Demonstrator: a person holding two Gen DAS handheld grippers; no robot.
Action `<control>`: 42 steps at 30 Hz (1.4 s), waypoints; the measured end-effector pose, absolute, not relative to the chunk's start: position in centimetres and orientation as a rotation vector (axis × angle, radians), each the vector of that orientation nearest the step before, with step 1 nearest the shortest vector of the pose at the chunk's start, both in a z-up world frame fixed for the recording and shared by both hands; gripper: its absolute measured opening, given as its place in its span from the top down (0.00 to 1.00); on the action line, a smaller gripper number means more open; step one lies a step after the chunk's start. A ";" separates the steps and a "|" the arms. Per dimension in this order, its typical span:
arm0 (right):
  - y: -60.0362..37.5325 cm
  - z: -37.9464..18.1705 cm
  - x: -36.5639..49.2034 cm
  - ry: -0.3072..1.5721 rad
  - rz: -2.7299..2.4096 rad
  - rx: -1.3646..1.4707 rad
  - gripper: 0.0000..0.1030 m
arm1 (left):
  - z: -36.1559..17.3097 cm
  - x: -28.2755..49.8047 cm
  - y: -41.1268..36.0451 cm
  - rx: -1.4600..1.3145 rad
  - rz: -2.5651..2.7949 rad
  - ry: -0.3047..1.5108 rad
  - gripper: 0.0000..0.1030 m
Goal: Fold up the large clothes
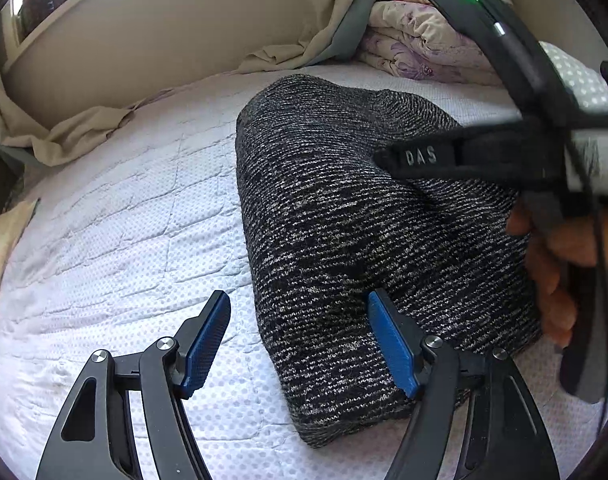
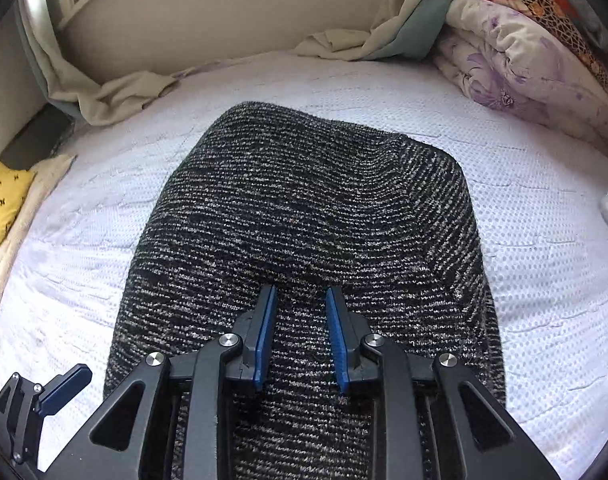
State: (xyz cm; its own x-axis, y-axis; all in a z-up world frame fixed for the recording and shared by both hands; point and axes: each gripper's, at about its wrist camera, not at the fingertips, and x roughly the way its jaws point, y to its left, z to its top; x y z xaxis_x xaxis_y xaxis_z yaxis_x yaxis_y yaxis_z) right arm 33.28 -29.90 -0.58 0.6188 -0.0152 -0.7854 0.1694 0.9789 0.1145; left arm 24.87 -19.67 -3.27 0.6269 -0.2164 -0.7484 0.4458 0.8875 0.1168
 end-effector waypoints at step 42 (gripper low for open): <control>-41.8 4.7 20.8 0.761 0.001 0.679 0.30 | -0.7 30.4 -11.3 -0.091 -0.509 0.988 0.16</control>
State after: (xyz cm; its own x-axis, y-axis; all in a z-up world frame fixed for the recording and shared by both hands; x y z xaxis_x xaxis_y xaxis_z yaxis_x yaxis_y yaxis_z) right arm 20.82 -41.76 4.66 0.7347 0.2376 -0.6355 0.2361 0.7886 0.5678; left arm 30.38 -11.28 -0.67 0.4433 -0.4505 -0.7750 0.3696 0.8795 -0.2998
